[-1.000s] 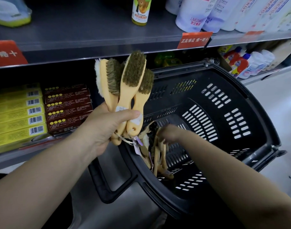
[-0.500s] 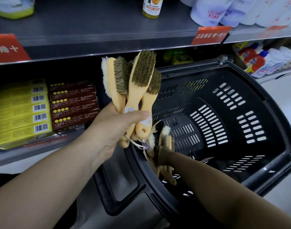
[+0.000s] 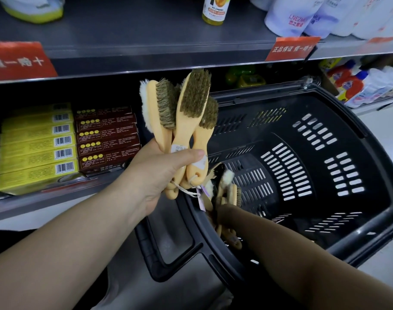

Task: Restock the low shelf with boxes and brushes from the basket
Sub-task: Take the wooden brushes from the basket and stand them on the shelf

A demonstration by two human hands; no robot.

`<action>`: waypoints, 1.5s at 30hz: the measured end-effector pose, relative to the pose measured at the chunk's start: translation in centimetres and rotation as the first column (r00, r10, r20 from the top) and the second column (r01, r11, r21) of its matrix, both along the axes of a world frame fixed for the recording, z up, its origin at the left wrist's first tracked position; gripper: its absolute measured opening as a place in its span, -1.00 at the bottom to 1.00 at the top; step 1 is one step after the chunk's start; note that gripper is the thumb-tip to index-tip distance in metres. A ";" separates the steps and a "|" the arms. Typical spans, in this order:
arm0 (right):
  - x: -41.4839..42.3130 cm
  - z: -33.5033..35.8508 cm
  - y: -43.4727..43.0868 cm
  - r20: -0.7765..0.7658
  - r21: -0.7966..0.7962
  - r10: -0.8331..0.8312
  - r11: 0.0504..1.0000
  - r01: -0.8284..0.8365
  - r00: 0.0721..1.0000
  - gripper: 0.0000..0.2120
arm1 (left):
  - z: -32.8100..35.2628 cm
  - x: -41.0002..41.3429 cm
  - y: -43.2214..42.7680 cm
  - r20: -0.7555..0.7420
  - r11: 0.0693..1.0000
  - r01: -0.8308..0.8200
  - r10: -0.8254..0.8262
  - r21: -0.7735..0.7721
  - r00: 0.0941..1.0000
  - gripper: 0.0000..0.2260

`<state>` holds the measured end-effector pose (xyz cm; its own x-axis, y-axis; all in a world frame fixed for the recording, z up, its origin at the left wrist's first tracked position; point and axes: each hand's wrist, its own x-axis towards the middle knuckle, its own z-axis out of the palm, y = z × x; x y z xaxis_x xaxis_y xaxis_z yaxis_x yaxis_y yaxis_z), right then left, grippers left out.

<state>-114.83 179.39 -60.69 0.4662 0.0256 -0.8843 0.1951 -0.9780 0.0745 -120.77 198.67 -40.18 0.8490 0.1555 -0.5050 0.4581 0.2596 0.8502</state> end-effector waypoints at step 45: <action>6.3 11.9 -7.9 -0.429 0.520 -0.797 0.166 0.838 0.425 -0.90 | -1.3 3.7 -5.9 0.092 0.996 0.059 -0.053 -0.063 0.994 -0.85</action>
